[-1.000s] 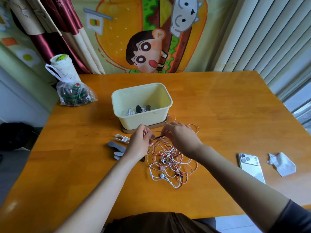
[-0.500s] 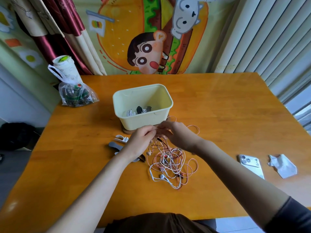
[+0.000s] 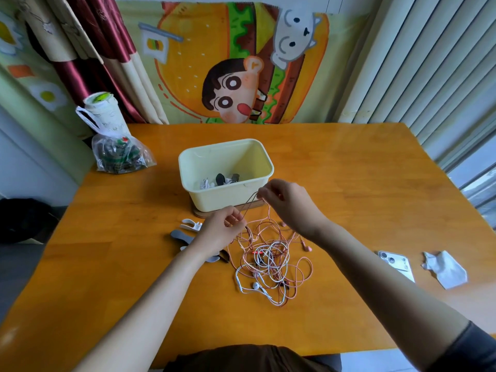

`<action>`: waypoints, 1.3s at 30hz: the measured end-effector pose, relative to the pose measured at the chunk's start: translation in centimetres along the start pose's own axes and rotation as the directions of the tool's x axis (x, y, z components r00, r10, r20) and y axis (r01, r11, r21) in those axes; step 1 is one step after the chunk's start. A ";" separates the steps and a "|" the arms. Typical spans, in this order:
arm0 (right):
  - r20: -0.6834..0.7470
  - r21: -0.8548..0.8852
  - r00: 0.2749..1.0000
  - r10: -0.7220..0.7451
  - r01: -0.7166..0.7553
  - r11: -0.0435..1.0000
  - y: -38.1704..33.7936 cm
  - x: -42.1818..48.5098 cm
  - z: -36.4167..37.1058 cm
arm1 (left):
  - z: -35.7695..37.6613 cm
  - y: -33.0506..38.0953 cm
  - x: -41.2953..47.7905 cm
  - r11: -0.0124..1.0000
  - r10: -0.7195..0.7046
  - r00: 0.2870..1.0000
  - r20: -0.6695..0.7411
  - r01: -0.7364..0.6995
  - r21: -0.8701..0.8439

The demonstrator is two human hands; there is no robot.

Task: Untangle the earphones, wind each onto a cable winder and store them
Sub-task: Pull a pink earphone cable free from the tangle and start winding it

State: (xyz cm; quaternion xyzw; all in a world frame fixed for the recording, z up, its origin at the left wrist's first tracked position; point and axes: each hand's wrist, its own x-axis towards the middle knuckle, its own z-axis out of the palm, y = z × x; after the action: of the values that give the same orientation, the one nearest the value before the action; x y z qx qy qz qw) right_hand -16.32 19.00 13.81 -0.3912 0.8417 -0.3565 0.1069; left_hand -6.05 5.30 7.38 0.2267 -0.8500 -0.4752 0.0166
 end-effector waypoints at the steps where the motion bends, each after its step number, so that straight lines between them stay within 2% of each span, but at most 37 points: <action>1: -0.022 0.011 1.000 0.011 -0.011 1.000 0.1 0.0 -0.1 | 0.0 0.0 -0.1 0.999 -0.004 1.000 0.026 0.006 -0.045; 4: -0.114 0.067 0.991 0.068 -0.061 0.996 0.2 0.2 -0.6 | 0.0 -0.6 -0.4 0.996 -0.007 0.995 0.097 0.016 -0.092; 7: -0.187 0.152 0.974 0.131 -0.103 0.983 0.3 0.2 -1.1 | 0.0 -1.2 -0.6 0.993 -0.026 0.995 0.097 0.037 -0.111; 10: -0.172 0.181 0.975 0.139 -0.108 0.978 0.3 0.1 -0.6 | 0.0 -1.6 -0.6 0.989 -0.052 0.995 0.081 0.063 -0.135; 15: -0.173 0.180 0.977 0.125 -0.093 0.979 0.6 0.0 0.0 | 0.1 -1.6 -0.4 0.983 -0.104 0.994 -0.025 0.099 -0.153; 18: -0.135 0.143 0.984 0.118 -0.099 0.985 1.0 -0.4 0.3 | -0.1 -1.3 -0.2 0.984 -0.158 0.980 -0.122 0.147 -0.097; 20: -0.115 0.140 0.985 0.125 -0.108 0.984 1.1 -0.5 0.5 | -0.3 -1.0 -0.3 0.982 -0.151 0.977 -0.149 0.131 -0.140; 25: 0.013 0.127 0.986 0.165 -0.165 0.978 1.3 -1.1 1.7 | -0.3 0.8 -0.7 0.937 -0.118 0.989 -0.093 0.080 -0.340; 32: 0.135 0.076 0.976 0.169 -0.180 0.981 1.5 -1.4 2.9 | -0.1 1.8 -0.9 0.922 -0.114 0.990 -0.082 0.075 -0.380; 39: 0.207 0.054 0.976 0.064 -0.077 0.996 1.2 -1.8 2.9 | -0.5 2.1 -0.9 0.896 -0.101 0.994 -0.053 0.067 -0.439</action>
State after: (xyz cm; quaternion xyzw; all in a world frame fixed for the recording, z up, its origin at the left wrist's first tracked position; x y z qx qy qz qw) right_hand -14.47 19.34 10.68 -0.3924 0.8281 -0.3359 0.2176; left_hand -5.93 6.20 9.46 0.2711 -0.7103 -0.6449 0.0778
